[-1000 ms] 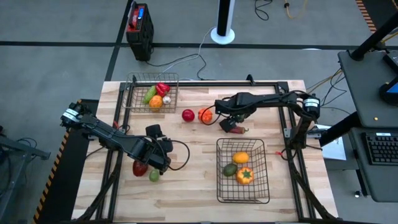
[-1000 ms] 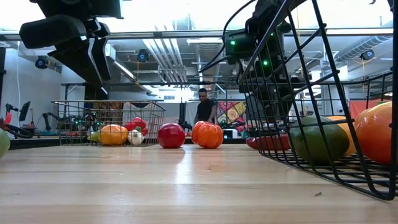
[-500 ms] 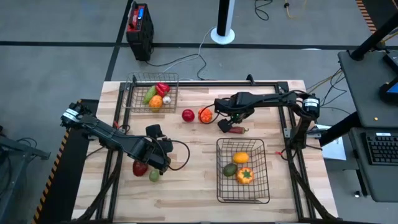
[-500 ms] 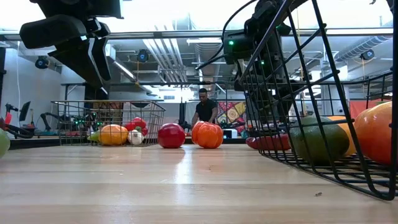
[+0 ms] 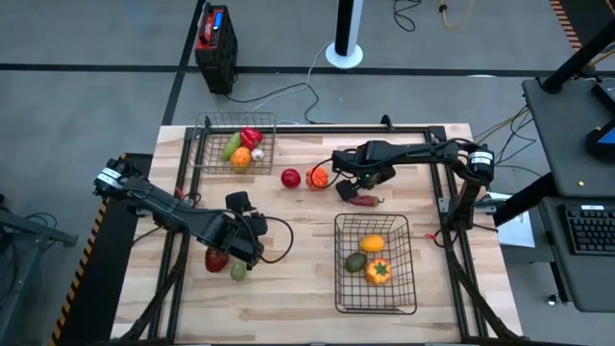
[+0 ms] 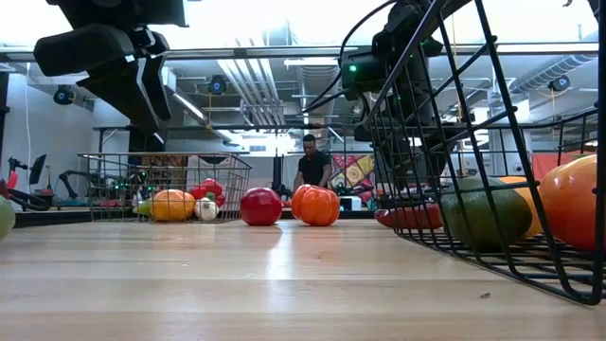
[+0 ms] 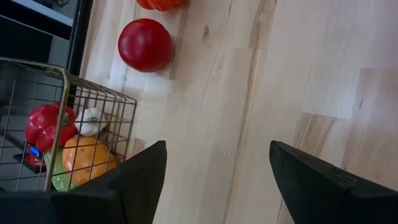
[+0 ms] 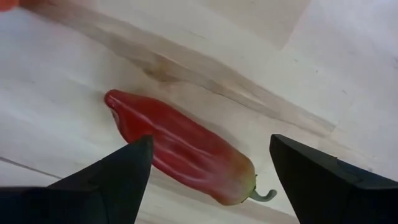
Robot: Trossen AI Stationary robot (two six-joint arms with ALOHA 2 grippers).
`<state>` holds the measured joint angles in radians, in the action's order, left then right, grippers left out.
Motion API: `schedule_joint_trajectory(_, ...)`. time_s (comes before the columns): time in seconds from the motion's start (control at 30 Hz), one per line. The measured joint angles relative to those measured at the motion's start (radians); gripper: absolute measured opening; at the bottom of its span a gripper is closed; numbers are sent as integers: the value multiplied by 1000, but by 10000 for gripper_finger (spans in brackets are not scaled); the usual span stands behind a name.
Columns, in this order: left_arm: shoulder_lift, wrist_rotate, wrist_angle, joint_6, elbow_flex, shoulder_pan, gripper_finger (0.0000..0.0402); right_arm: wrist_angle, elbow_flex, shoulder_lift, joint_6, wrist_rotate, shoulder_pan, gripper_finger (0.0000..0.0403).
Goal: Sort produce into baskets
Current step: Put the red chili pepper into the gold wire basket
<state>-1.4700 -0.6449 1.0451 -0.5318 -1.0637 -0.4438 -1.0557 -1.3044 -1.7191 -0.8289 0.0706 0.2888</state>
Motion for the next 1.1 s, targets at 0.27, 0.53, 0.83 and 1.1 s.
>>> schedule_joint_trajectory(0.27,0,0,-1,-1,0,0,266,28,-11,2,-96,-58,-2,311)
schedule_joint_trajectory(0.53,0,-1,-2,8,0,0,266,13,-11,2,-166,-72,-3,322)
schedule_joint_trajectory(0.83,0,-39,-7,-1,0,0,266,15,-11,2,-162,-164,-3,312)
schedule_joint_trajectory(1.1,0,-74,-8,23,0,0,266,26,-17,2,-140,-165,-3,313)
